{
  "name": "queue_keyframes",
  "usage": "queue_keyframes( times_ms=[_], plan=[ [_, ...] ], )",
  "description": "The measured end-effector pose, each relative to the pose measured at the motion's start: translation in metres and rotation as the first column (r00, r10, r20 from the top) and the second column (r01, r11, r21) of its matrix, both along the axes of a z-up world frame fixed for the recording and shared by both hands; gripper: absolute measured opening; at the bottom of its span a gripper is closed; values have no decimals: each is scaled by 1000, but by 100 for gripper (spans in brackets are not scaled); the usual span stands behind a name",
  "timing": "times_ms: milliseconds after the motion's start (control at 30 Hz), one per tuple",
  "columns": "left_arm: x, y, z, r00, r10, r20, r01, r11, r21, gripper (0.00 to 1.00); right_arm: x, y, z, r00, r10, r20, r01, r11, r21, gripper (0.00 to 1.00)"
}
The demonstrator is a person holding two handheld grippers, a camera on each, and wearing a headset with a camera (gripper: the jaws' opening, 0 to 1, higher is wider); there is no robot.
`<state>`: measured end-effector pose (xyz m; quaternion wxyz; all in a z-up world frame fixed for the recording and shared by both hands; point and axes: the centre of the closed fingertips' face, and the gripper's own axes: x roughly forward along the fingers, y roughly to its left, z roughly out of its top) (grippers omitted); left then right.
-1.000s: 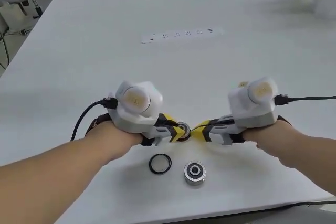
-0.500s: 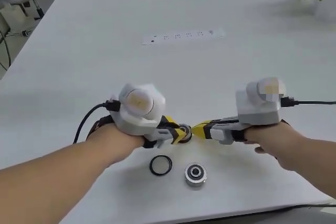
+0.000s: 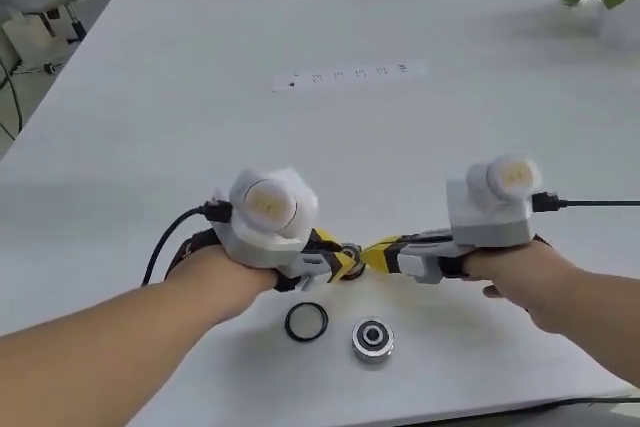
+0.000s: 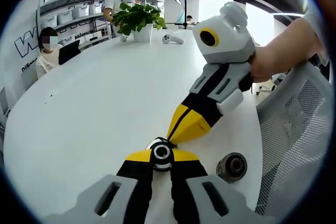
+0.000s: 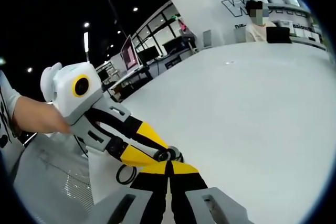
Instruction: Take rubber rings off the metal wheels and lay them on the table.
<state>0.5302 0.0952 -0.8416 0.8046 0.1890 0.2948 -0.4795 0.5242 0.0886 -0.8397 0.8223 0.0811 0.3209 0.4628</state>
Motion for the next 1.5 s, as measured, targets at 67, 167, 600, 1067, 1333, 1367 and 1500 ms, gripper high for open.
queue_keyframes(
  times_ms=[67, 167, 600, 1067, 1333, 1367, 1500],
  plan=[
    [0, 0, 0, 1000, -1, 0, 1, 1000, 0, 7, 0, 1, 0, 1000, 3, -1, -3, 1000, 4, 0],
    [0, 0, 0, 1000, -2, 1, 2, 1000, -2, 7, -1, 2, 1, 1000, 5, -6, -5, 1000, 16, 0],
    [-1, 1, 0, 1000, 1, 5, -1, 1000, -7, 7, -7, 7, 8, 999, 30, -28, -27, 996, 83, 0],
    [-1, 1, 0, 1000, 9, 4, -9, 1000, -14, 7, -17, 7, 12, 996, 60, -65, -51, 990, 130, 0],
    [-1, 0, 0, 1000, 12, -3, -12, 1000, -11, 7, -18, 4, 10, 996, 49, -70, -40, 992, 116, 0],
    [-1, 0, 0, 1000, 14, -4, -14, 1000, -10, 7, -16, 4, 8, 997, 35, -64, -29, 995, 95, 0],
    [-2, 0, 0, 1000, 17, 5, -17, 1000, -6, 7, -11, -1, 3, 998, 8, -60, -4, 998, 62, 0]
  ],
)
